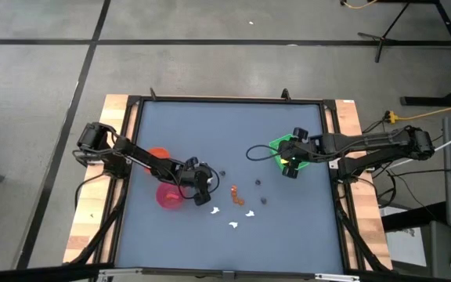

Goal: Sort Halloween decoration
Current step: Put the white ghost toy into the green bin

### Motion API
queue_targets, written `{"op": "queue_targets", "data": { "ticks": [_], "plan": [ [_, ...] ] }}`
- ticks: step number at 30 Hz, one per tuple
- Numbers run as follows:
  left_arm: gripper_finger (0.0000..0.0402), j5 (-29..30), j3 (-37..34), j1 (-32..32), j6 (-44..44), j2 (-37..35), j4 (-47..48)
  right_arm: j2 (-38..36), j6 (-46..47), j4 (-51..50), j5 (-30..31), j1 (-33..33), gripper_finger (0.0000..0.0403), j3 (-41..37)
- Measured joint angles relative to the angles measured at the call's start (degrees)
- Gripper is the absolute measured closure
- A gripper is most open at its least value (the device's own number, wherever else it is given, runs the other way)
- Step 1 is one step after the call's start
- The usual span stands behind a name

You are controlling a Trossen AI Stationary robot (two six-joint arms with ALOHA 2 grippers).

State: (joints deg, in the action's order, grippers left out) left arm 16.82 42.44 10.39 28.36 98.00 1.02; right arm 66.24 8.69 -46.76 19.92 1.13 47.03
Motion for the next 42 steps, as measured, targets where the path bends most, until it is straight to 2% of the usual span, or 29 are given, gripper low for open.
{"op": "queue_targets", "data": {
  "ticks": [17, 42],
  "plan": [
    [0.0352, 0.04, 0.00, 0.00, -0.04, -0.04, -0.04, 0.02, -0.01, 0.00, 0.01, -0.02, 0.0212, 0.00],
    [0.0388, 0.50, 0.00, 0.00, -0.11, -0.07, -0.23, 0.02, 0.00, 0.00, 0.00, -0.02, 0.0212, 0.00]
  ]
}}
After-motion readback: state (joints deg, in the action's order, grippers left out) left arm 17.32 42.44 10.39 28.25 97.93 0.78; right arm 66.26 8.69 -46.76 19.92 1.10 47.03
